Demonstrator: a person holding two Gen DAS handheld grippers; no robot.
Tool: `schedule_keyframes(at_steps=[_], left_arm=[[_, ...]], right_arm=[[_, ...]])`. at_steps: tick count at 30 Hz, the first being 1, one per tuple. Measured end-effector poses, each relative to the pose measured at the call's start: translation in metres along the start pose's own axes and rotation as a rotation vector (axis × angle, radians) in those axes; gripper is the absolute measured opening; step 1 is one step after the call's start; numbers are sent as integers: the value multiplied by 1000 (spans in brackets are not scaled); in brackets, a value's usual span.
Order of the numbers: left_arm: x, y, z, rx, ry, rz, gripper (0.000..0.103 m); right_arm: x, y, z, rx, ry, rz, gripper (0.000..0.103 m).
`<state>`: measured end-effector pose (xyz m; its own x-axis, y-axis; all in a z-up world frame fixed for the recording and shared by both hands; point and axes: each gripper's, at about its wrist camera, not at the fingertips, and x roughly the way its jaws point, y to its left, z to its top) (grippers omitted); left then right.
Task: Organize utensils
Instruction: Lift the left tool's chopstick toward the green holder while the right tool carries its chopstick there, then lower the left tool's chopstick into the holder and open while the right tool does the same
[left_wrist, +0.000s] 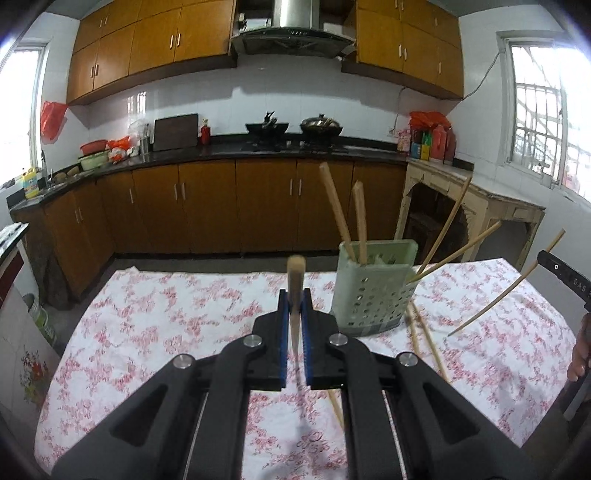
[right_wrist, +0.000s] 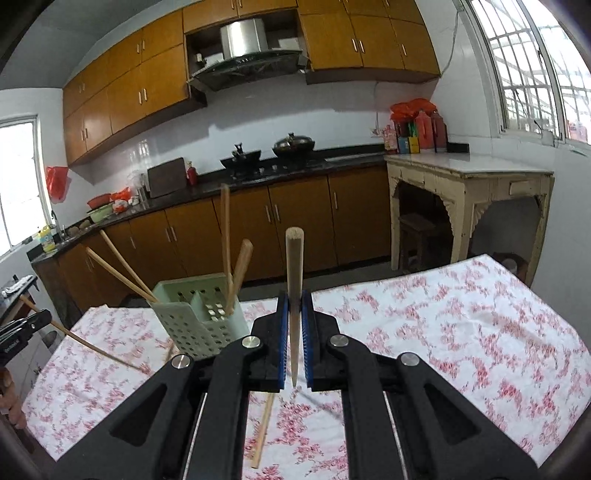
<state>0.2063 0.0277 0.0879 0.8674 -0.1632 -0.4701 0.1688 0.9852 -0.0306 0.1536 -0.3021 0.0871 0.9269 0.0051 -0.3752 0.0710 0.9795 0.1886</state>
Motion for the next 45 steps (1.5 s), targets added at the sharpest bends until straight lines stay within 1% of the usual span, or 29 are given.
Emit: schedule_keyframes(at_steps=[6, 11, 14, 20, 25, 29, 36, 42, 45], left_arm=[[-21, -18, 27, 22, -57, -56, 7], [-33, -36, 51, 17, -99, -108, 7], [-40, -48, 69, 13, -135, -138, 7], [-42, -69, 102, 5, -226, -116, 7], [-24, -77, 127, -11, -281, -67, 7], [1, -80, 128, -13, -244, -54, 7], [43, -72, 111, -36, -176, -41, 7], [66, -65, 97, -52, -123, -46, 7], [72, -61, 92, -54, -106, -49, 7]], right_arm=[[-22, 17, 30, 1, -58, 82, 8], [-29, 35, 51, -2, -80, 157, 8], [-30, 47, 63, -23, -107, 177, 8], [-18, 69, 82, -62, -156, 181, 8], [5, 80, 89, -86, -177, 159, 8], [30, 80, 85, -77, -143, 155, 8], [71, 79, 67, -52, -55, 145, 8], [88, 84, 55, -62, -7, 134, 8], [93, 82, 52, -61, 8, 131, 8]])
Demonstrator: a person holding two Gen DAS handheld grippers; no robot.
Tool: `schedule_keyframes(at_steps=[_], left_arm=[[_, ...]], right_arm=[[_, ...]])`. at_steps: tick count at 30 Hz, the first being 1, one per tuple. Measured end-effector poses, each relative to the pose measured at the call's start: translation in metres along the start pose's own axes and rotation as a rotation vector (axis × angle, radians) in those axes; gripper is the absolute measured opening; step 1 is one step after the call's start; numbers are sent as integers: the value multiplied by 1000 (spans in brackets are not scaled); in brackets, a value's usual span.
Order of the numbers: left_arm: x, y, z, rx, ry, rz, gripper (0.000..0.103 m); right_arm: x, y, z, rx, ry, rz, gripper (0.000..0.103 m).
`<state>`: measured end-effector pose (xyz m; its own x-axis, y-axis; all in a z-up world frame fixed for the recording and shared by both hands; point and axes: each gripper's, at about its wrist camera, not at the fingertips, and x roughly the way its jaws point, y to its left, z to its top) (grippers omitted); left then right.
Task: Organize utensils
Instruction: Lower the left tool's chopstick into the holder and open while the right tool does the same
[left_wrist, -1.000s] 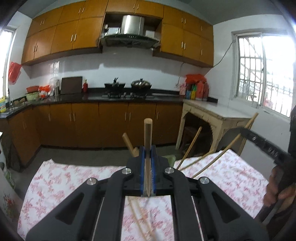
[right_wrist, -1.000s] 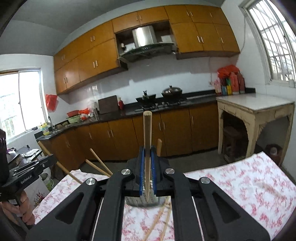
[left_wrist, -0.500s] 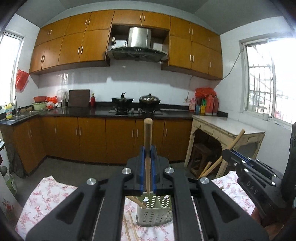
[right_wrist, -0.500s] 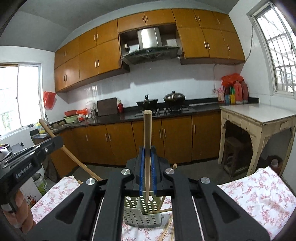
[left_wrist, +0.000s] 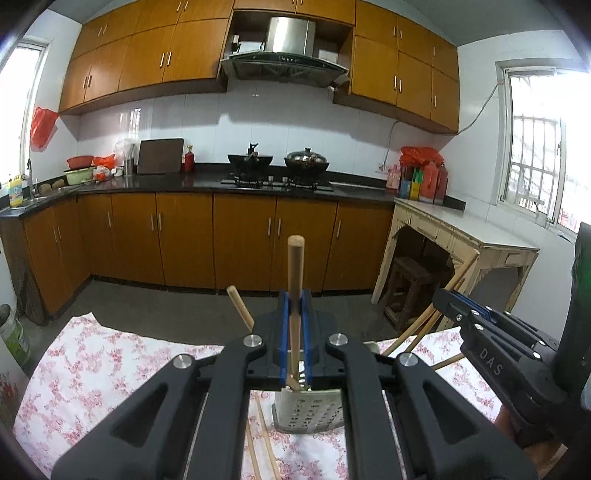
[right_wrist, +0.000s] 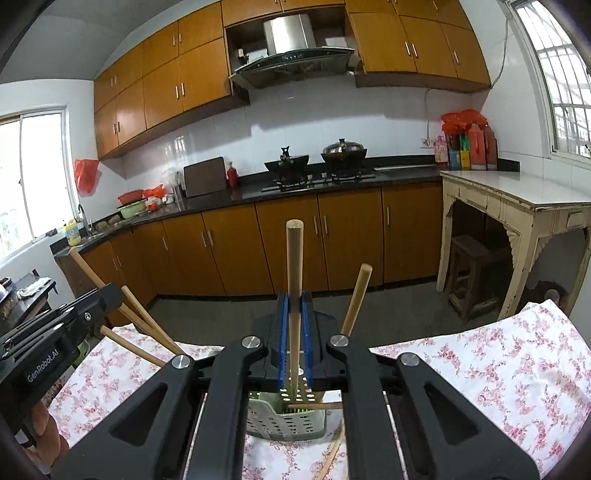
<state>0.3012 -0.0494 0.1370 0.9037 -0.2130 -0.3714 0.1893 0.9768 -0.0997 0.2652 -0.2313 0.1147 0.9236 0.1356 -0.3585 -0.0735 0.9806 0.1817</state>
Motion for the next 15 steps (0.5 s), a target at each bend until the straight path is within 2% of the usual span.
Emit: schedule_keyframes(at_steps=[9, 10, 13, 14, 15], left_arm=[[4, 2, -2, 12, 20, 13, 8], [4, 2, -2, 13, 20, 21, 9], [2, 5, -2, 10, 20, 41, 24], [2, 6, -2, 9, 19, 44, 30], [0, 7, -1, 8, 18, 46, 31]], right_arm=[[2, 3, -3, 13, 22, 6, 8], [2, 2, -3, 15, 25, 9, 12], [-3, -1, -3, 22, 21, -3, 25], [-4, -2, -3, 23, 19, -6, 27], [-6, -2, -3, 25, 16, -9, 27]])
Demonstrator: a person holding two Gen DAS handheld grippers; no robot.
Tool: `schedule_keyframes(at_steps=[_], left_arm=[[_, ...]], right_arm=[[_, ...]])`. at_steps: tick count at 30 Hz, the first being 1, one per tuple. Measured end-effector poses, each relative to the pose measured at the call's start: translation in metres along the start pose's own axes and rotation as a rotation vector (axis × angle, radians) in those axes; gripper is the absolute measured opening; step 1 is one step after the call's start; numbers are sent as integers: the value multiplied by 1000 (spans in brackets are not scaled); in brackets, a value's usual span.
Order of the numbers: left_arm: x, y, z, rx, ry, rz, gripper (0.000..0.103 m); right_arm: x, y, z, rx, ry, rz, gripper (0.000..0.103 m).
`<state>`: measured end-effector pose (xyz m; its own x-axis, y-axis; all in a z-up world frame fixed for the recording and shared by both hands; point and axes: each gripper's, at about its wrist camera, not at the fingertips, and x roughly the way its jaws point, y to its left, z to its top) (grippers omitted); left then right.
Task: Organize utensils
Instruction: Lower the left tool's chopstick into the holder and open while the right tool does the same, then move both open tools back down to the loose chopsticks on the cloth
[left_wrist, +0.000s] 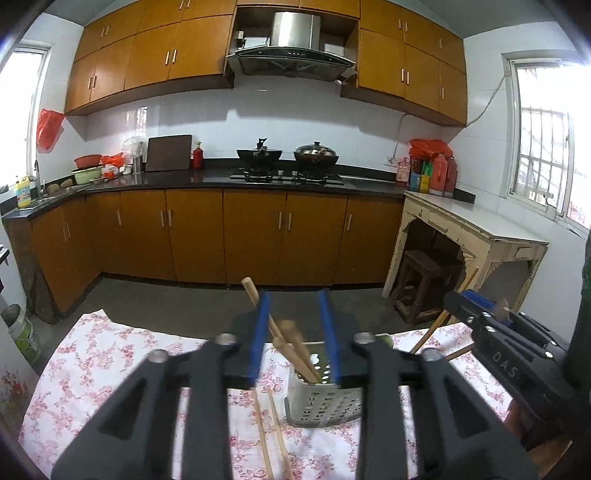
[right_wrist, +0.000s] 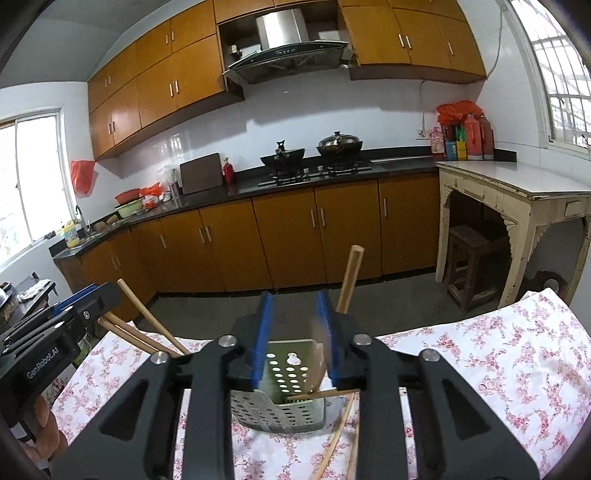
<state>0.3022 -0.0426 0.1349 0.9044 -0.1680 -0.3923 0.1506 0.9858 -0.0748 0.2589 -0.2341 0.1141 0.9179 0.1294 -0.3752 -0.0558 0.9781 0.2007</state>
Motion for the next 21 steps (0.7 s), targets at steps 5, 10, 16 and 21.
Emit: schedule_keyframes(at_steps=[5, 10, 16, 21], left_arm=[[-8, 3, -2, 2, -2, 13, 33], [-22, 7, -5, -4, -7, 23, 35], [-50, 15, -7, -19, -33, 42, 38], [-81, 21, -12, -20, -60, 56, 42]], right_arm=[[-9, 0, 1, -6, -9, -14, 27], [-22, 0, 3, -15, -26, -27, 27], [-48, -1, 2, -28, -58, -56, 32], [-72, -9, -1, -26, -85, -81, 34]])
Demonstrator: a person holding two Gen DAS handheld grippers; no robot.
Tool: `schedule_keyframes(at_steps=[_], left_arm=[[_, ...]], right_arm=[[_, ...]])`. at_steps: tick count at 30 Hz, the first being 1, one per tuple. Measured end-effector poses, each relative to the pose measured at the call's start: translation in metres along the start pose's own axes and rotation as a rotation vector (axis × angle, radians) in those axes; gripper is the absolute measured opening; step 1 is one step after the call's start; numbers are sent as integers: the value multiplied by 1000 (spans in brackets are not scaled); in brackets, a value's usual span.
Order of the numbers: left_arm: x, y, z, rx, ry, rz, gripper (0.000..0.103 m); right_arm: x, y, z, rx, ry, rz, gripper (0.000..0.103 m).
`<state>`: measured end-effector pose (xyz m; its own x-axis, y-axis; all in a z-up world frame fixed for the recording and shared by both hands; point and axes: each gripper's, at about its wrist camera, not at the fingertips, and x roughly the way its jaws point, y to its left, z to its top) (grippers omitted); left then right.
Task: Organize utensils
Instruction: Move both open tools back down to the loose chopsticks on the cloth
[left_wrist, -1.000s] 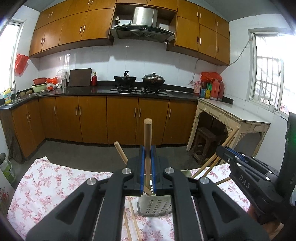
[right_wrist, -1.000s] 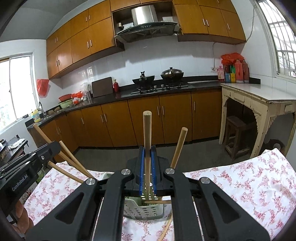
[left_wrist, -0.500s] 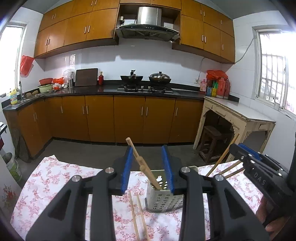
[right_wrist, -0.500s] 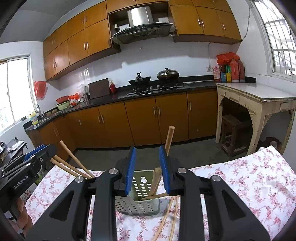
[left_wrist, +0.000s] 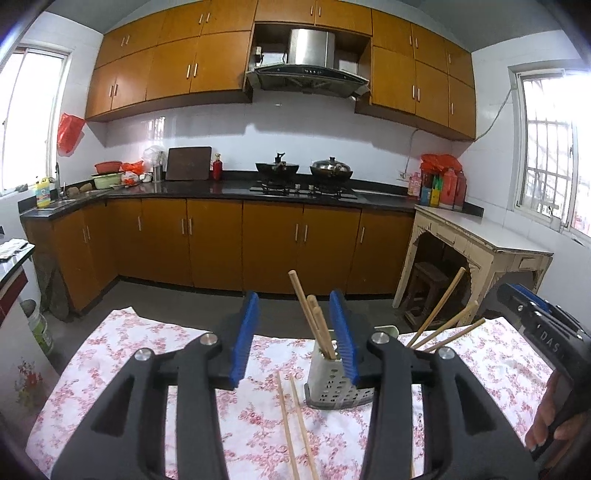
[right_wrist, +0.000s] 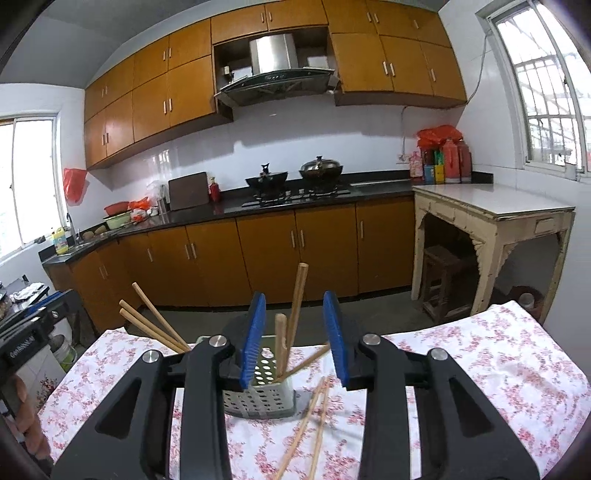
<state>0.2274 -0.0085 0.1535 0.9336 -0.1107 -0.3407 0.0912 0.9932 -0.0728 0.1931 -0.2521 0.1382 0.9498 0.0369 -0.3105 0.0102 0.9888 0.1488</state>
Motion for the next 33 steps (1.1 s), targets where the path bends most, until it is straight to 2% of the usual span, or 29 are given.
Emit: schedule_keyframes(at_steps=[5, 9, 17, 22, 29, 30, 32, 33], left_arm=[[-25, 5, -9, 11, -20, 16, 47], [-36, 11, -28, 20, -5, 31, 51], [-23, 24, -68, 26, 78, 83, 60], [-6, 34, -91, 9, 131, 111, 68], [16, 40, -117, 22, 188, 130, 77], [20, 41, -121, 23, 199, 131, 77], [27, 42, -129, 24, 223, 125, 77], [30, 41, -132, 24, 232, 122, 77]], right_arm=[[-21, -13, -11, -16, -14, -49, 43], [-28, -31, -27, -7, 12, -82, 44], [-18, -73, -67, 32, 96, -171, 47], [-1, -90, -94, 59, 174, -194, 52], [26, -93, -129, 137, 315, -132, 52], [32, -90, -135, 147, 343, -109, 49], [40, -82, -146, 149, 389, -71, 37], [46, -75, -153, 142, 419, -47, 36]])
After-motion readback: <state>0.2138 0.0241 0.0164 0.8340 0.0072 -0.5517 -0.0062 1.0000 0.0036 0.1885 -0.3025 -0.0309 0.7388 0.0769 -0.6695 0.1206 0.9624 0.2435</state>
